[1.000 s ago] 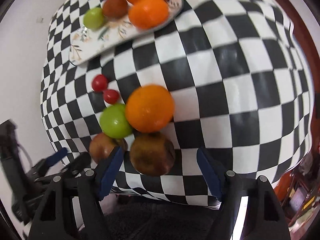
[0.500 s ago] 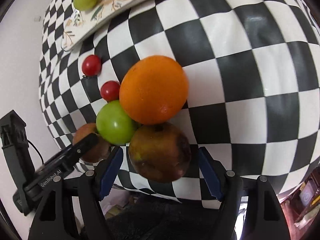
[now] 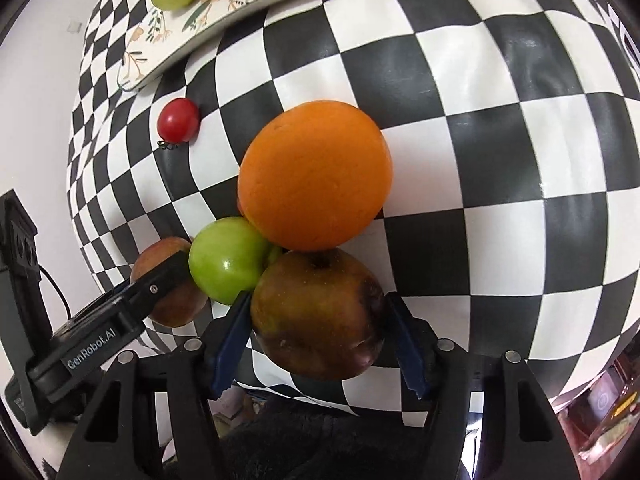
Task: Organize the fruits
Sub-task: 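Set the red apple and brown fruit onto the plate and release both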
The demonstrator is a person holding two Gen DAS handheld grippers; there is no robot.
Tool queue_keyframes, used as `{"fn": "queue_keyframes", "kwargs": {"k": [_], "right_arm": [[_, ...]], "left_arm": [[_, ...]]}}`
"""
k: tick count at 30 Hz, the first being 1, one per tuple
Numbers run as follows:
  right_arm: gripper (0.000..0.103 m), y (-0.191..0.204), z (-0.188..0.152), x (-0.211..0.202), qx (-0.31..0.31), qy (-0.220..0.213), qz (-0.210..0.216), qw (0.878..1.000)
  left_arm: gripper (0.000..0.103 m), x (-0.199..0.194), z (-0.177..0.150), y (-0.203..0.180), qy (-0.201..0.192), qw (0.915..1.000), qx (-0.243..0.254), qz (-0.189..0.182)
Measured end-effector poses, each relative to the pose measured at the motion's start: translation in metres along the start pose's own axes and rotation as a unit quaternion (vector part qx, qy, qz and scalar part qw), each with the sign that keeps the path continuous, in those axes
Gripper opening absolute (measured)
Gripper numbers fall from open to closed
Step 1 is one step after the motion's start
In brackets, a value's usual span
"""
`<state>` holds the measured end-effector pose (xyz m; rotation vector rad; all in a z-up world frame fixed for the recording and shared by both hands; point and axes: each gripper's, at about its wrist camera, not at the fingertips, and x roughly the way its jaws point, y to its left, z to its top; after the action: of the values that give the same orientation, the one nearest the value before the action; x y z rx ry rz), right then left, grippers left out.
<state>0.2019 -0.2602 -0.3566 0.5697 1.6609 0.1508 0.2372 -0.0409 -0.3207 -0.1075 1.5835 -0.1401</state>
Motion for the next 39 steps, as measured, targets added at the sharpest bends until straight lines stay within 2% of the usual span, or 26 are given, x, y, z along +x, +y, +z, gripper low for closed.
{"fn": "queue_keyframes", "kwargs": {"k": [8, 12, 15, 21, 25, 29, 37, 38, 39], "right_arm": [[0.068, 0.006, 0.002, -0.038, -0.019, -0.013, 0.03, 0.999], [0.068, 0.014, 0.013, -0.072, -0.028, -0.034, 0.056, 0.997], [0.068, 0.026, 0.035, -0.099, -0.037, -0.061, 0.07, 0.995], [0.068, 0.043, 0.1, -0.118, -0.044, -0.095, 0.062, 0.993], [0.068, 0.057, 0.15, -0.105, -0.052, -0.087, 0.041, 0.994], [0.068, 0.07, 0.184, -0.09, -0.065, -0.073, 0.018, 0.995], [0.069, 0.086, 0.218, -0.065, -0.069, -0.037, -0.02, 0.997], [0.07, 0.086, 0.22, -0.063, -0.066, -0.033, -0.024, 0.997], [0.082, 0.086, 0.22, -0.062, -0.063, -0.029, -0.021, 0.997]], "left_arm": [[0.065, -0.045, 0.015, -0.008, -0.031, 0.9994, 0.006, -0.017], [0.065, -0.07, 0.027, -0.014, -0.054, 0.998, 0.012, -0.03], [0.065, -0.089, 0.048, -0.016, -0.073, 0.9964, 0.017, -0.041], [0.065, -0.099, 0.11, -0.032, -0.099, 0.9943, 0.033, -0.021], [0.065, -0.088, 0.157, -0.025, -0.087, 0.9954, 0.039, 0.008], [0.065, -0.068, 0.188, -0.019, -0.062, 0.9969, 0.038, 0.03], [0.065, -0.038, 0.219, -0.013, -0.018, 0.9979, 0.04, 0.047], [0.065, -0.037, 0.22, -0.012, -0.017, 0.9981, 0.036, 0.047], [0.065, -0.039, 0.221, -0.012, -0.023, 0.9982, 0.035, 0.043]]}}
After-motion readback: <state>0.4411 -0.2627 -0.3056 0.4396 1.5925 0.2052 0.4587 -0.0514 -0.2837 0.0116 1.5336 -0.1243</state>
